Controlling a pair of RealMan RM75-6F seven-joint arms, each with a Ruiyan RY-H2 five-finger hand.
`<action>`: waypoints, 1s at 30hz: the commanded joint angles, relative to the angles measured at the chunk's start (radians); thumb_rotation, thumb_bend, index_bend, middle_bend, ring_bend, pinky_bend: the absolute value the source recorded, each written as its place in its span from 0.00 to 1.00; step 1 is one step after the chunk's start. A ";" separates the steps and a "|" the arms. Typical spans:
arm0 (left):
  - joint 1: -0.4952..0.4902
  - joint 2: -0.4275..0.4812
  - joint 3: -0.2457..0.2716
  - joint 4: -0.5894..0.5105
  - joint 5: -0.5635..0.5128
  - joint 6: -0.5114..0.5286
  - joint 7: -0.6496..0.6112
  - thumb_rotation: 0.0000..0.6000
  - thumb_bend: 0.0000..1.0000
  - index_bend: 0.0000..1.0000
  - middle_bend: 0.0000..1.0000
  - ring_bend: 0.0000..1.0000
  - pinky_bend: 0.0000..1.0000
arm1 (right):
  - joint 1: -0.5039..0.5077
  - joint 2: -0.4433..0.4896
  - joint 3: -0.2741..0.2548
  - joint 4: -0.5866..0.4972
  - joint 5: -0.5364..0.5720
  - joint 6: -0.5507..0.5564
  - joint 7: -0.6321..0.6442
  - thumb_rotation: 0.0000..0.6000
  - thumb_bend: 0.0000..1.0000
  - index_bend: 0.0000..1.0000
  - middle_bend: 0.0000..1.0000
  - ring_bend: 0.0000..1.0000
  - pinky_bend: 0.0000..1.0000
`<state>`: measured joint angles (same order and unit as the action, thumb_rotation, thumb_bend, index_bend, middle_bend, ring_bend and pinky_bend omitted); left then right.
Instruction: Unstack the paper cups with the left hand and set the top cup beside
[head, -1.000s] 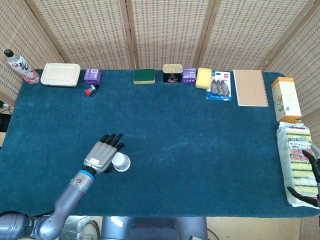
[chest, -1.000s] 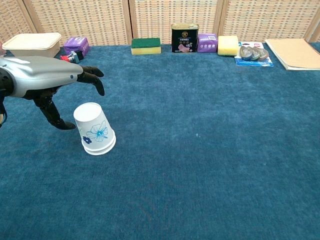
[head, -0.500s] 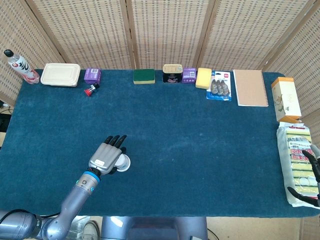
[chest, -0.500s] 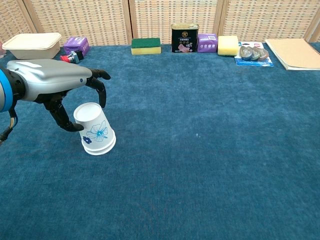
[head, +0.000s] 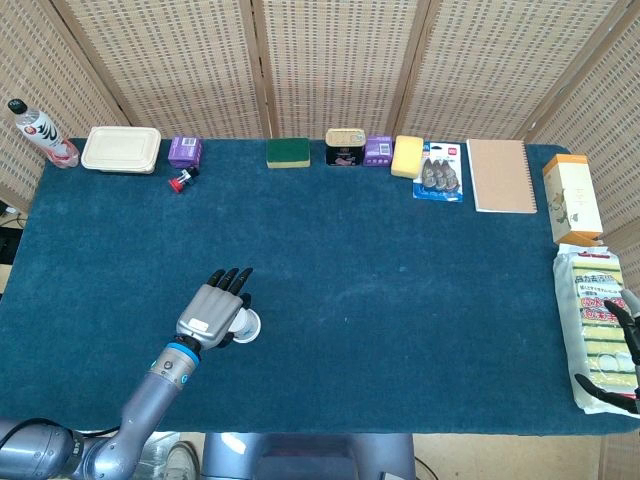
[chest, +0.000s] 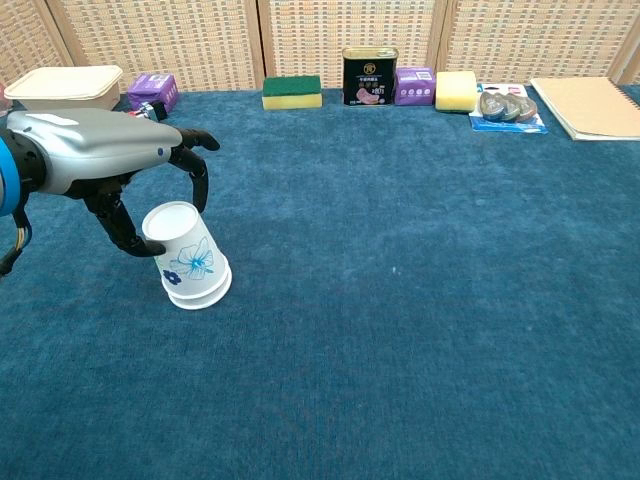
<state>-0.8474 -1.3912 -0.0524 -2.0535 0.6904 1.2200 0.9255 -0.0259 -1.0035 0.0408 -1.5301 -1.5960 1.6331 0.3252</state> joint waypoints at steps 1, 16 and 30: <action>-0.001 0.010 -0.002 -0.013 0.007 0.008 -0.005 1.00 0.25 0.39 0.00 0.00 0.08 | -0.001 0.000 0.000 0.000 0.000 0.001 0.001 1.00 0.01 0.09 0.00 0.00 0.00; 0.045 0.265 -0.031 -0.236 0.124 0.059 -0.119 1.00 0.25 0.39 0.00 0.00 0.08 | -0.001 0.001 -0.001 -0.002 -0.001 0.003 0.002 1.00 0.01 0.09 0.00 0.00 0.00; 0.119 0.415 -0.006 -0.123 0.200 -0.086 -0.374 1.00 0.25 0.39 0.00 0.00 0.08 | 0.001 -0.003 -0.006 -0.010 -0.007 -0.003 -0.019 1.00 0.01 0.09 0.00 0.00 0.00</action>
<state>-0.7393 -0.9705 -0.0720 -2.2122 0.8827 1.1621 0.5775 -0.0249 -1.0059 0.0356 -1.5396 -1.6024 1.6304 0.3071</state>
